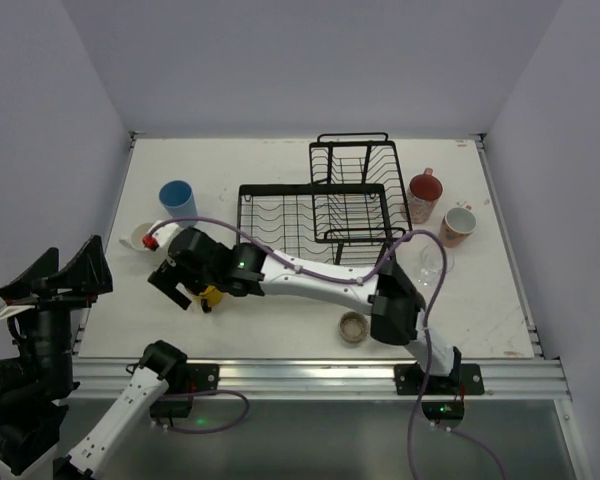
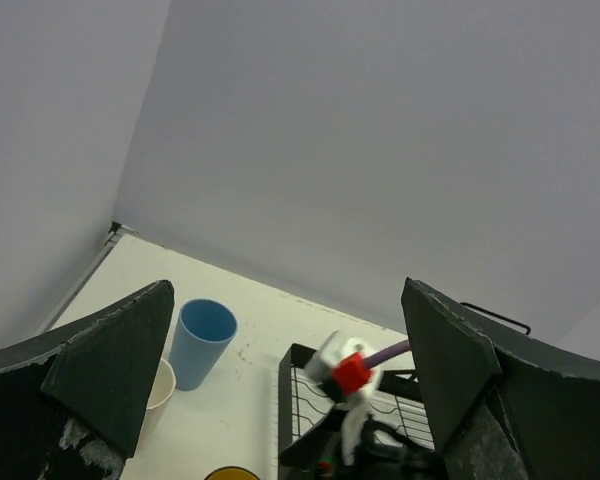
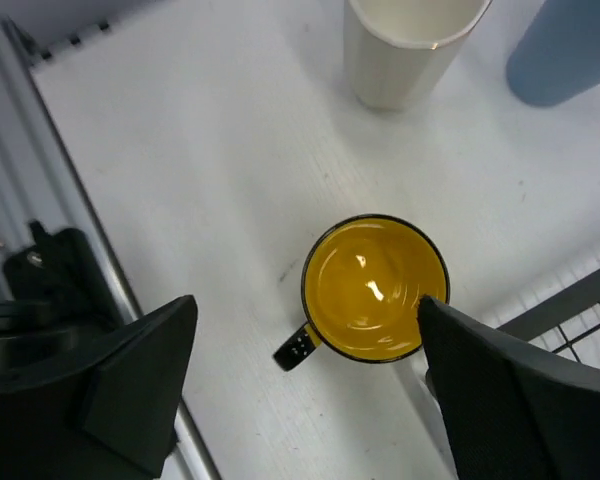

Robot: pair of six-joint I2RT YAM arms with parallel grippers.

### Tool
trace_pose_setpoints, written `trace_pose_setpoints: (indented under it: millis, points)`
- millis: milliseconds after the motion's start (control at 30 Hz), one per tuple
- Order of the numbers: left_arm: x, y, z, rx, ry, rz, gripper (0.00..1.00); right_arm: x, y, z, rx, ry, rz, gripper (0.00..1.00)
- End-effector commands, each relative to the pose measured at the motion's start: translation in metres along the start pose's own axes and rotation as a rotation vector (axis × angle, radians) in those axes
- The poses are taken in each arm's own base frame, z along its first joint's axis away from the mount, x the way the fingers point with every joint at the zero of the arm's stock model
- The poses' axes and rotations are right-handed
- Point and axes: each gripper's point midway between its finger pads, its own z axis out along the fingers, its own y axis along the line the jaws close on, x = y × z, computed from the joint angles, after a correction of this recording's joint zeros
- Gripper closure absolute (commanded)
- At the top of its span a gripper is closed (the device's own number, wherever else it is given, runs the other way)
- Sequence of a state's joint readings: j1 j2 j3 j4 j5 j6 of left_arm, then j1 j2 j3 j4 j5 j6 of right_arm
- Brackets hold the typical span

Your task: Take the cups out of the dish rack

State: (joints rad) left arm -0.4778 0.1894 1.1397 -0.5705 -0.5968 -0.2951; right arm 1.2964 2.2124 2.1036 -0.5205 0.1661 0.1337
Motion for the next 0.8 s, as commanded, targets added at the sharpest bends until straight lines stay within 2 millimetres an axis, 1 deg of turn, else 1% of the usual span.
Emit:
trace_pose_setpoints:
  millis: [0,33,67,100,167,200,233,267,300,333,367,400,433,467,500,533,567,600,633,667,700,733,767]
  points:
    - [-0.015,-0.016,-0.002,0.083,-0.03,-0.01,0.0,-0.099,0.007,-0.099,-0.053,-0.328,0.085,0.02]
    - [-0.015,-0.021,-0.002,0.104,-0.028,-0.012,0.0,-0.104,0.004,-0.114,-0.053,-0.36,0.097,0.01]
    - [-0.016,-0.026,-0.002,0.128,-0.032,-0.017,0.0,-0.129,-0.005,-0.164,-0.051,-0.464,0.125,0.01]
    - [-0.015,-0.033,-0.002,0.168,-0.024,-0.018,0.0,-0.12,-0.01,-0.17,-0.041,-0.491,0.137,0.01]
    - [-0.013,-0.044,0.003,0.201,-0.001,-0.027,0.0,-0.123,-0.024,-0.211,-0.019,-0.579,0.16,0.01]
    - [-0.007,-0.054,0.007,0.228,0.031,-0.028,0.0,-0.122,-0.041,-0.255,0.016,-0.666,0.19,0.01]
    - [-0.009,-0.058,0.007,0.242,0.037,-0.031,0.0,-0.119,-0.051,-0.277,0.038,-0.712,0.21,0.01]
    - [-0.006,-0.065,0.008,0.274,0.056,-0.028,0.0,-0.095,-0.061,-0.281,0.071,-0.702,0.213,0.01]
    - [-0.003,-0.069,0.011,0.283,0.071,-0.03,0.0,-0.103,-0.081,-0.343,0.102,-0.836,0.273,0.01]
    - [-0.003,-0.072,0.011,0.292,0.075,-0.034,0.0,-0.094,-0.091,-0.363,0.127,-0.866,0.298,0.01]
    - [-0.002,-0.076,0.011,0.311,0.083,-0.036,0.0,-0.075,-0.101,-0.369,0.163,-0.864,0.314,0.01]
    - [0.001,-0.079,0.013,0.318,0.092,-0.036,0.0,-0.064,-0.123,-0.413,0.216,-0.939,0.376,0.01]
    - [0.003,-0.08,0.013,0.324,0.099,-0.036,0.0,-0.054,-0.134,-0.427,0.253,-0.961,0.406,0.01]
    - [0.007,-0.081,0.014,0.327,0.11,-0.031,0.0,-0.033,-0.143,-0.425,0.298,-0.936,0.413,0.01]
    - [0.012,-0.081,0.017,0.323,0.127,-0.03,0.0,-0.02,-0.157,-0.438,0.358,-0.956,0.451,0.01]
    - [0.021,-0.08,0.018,0.314,0.151,-0.022,0.0,-0.009,-0.167,-0.465,0.364,-1.015,0.493,0.01]
    - [0.027,-0.079,0.02,0.305,0.165,-0.016,0.0,0.007,-0.171,-0.461,0.386,-1.006,0.499,0.01]
    - [0.031,-0.077,0.02,0.297,0.175,-0.015,0.0,0.015,-0.176,-0.466,0.396,-1.02,0.519,0.01]
    - [0.043,-0.074,0.022,0.284,0.199,-0.004,0.0,0.027,-0.185,-0.481,0.42,-1.052,0.562,0.01]
    - [0.049,-0.071,0.023,0.268,0.209,0.0,0.0,0.038,-0.188,-0.475,0.439,-1.042,0.573,0.01]
    - [0.053,-0.068,0.023,0.26,0.214,0.003,0.0,0.044,-0.191,-0.477,0.445,-1.051,0.591,0.01]
    - [0.065,-0.065,0.025,0.246,0.233,0.013,0.0,0.053,-0.195,-0.484,0.453,-1.07,0.613,0.01]
    - [0.071,-0.062,0.027,0.228,0.244,0.018,0.0,0.059,-0.196,-0.48,0.461,-1.063,0.615,0.01]
